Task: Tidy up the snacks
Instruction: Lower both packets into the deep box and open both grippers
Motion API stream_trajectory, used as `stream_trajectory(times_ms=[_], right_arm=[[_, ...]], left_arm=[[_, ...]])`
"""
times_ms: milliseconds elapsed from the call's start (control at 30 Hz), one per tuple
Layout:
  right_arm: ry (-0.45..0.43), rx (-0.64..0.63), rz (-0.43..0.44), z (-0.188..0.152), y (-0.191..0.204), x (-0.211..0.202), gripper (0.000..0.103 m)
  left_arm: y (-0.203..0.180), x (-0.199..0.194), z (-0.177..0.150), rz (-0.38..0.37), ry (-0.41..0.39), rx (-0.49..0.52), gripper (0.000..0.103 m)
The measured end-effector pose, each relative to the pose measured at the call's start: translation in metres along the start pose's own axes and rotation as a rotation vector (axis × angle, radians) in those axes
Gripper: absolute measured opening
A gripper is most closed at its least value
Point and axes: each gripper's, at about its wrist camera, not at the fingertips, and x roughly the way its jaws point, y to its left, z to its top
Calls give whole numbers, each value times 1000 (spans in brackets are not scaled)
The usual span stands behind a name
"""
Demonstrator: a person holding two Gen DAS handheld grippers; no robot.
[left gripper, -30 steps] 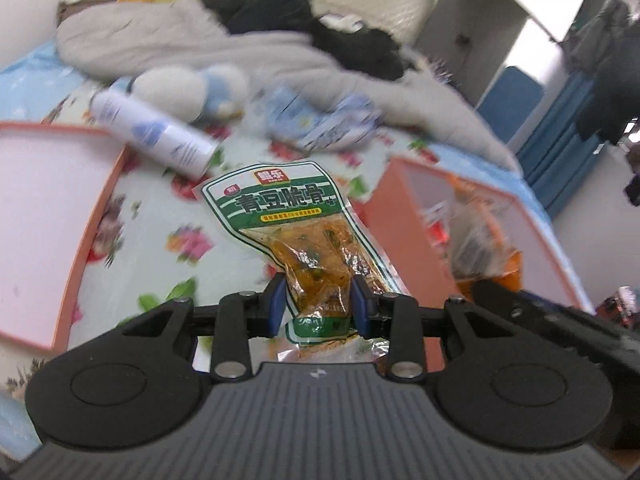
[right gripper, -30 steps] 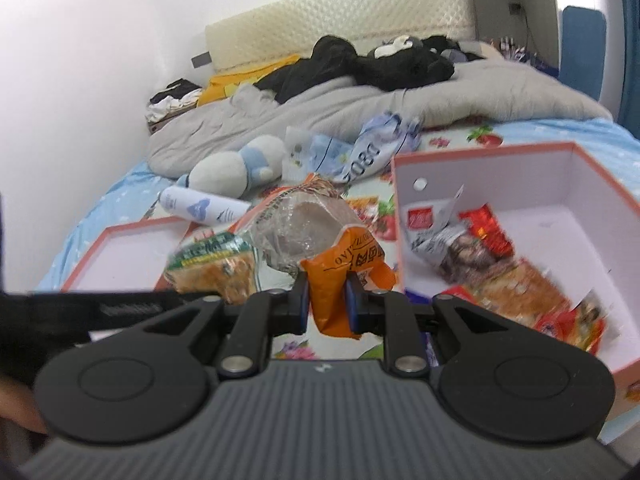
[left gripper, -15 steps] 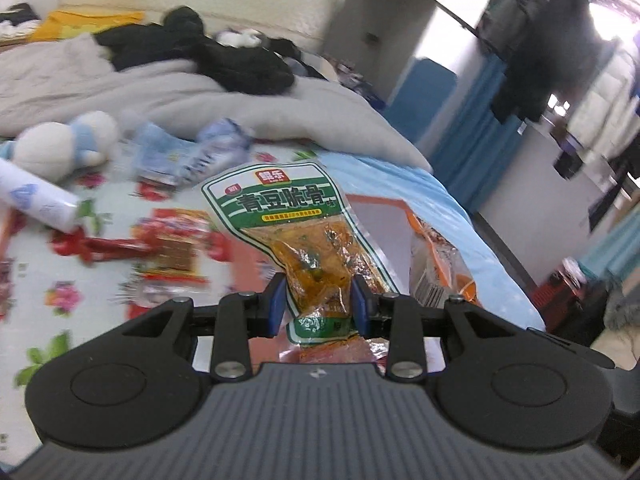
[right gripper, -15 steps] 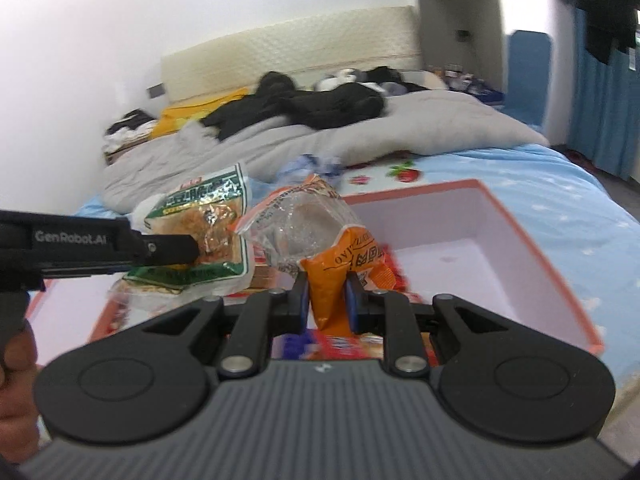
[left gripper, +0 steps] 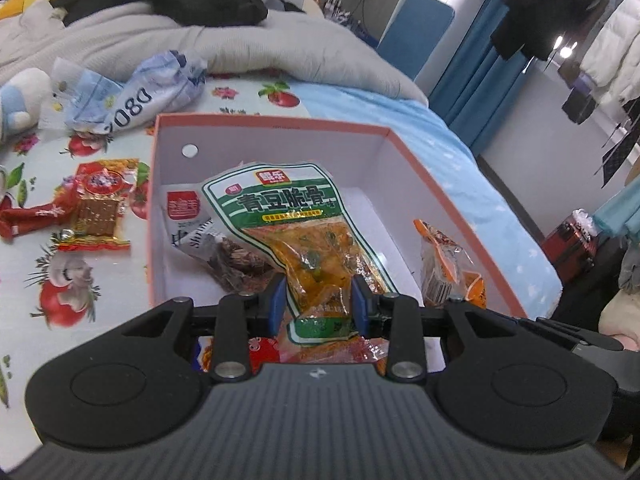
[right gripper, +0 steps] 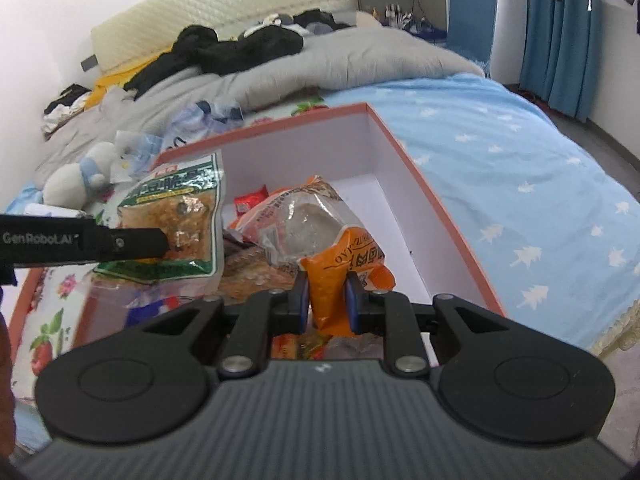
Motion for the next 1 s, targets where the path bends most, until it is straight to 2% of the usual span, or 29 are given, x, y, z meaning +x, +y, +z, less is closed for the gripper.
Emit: stream_trajectory(times_ms=[200,267,333,400,500,700,867,1000], right_arm=[[26,23,16,-2,-12,24,23],[34,28,18,-3,-12,28,24],[36,38,6,-2,-11,29,25],[35,52,0,0,-11,28,38],[24,44,-3,2,-5,20,52],[-22,37,23,-1,10,-12,52],[-71,48,49,-8,27,-44,52],[-86,40,68,-18,42,-65,52]], left_arm=[[8,30,4,0,51,1,41],[8,34,8,8,71,16,45],[8,32,11,26,61,22,60],[10,27,15,29,60,11,65],[9,9,16,7,31,13,65],[9,-46,10,2,-48,17,65],[16,-91,-9,-9,-98,-8,65],[21,-123,-26,10,-135,17,65]])
